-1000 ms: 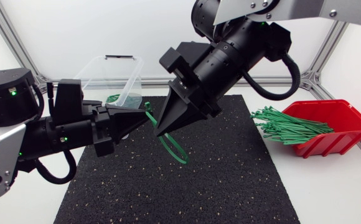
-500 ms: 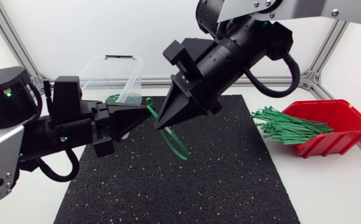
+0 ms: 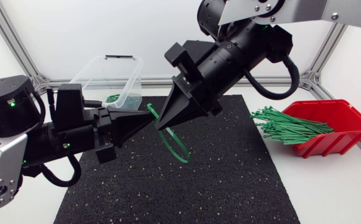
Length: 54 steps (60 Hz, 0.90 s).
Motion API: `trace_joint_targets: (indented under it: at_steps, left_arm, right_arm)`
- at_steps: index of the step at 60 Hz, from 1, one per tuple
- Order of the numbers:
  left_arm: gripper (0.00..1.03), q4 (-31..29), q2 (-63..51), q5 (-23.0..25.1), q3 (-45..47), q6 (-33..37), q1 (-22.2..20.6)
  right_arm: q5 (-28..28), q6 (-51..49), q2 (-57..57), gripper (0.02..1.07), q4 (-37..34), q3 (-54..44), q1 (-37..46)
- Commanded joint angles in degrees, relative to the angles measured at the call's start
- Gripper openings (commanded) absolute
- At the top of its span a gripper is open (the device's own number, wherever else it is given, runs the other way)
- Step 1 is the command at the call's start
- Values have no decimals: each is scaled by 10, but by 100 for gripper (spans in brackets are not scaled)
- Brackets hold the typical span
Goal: Take a green cable tie from the red box, thread the tail through the head to close it, then place it in the transparent bin on the left.
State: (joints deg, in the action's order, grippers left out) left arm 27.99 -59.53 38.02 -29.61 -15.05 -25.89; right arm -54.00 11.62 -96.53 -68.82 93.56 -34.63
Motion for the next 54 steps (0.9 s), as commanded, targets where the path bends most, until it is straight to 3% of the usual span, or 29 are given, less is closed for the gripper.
trace_joint_targets:
  at_steps: [1, 54]
  left_arm:
    - [3, 15, 2, -7, 11, -16, 6]
    - [4, 47, 16, -36, 29, -38, -10]
  right_arm:
    - [-3, 15, 13, 7, 1, -14, 4]
    - [-6, 15, 5, 7, 5, -14, 4]
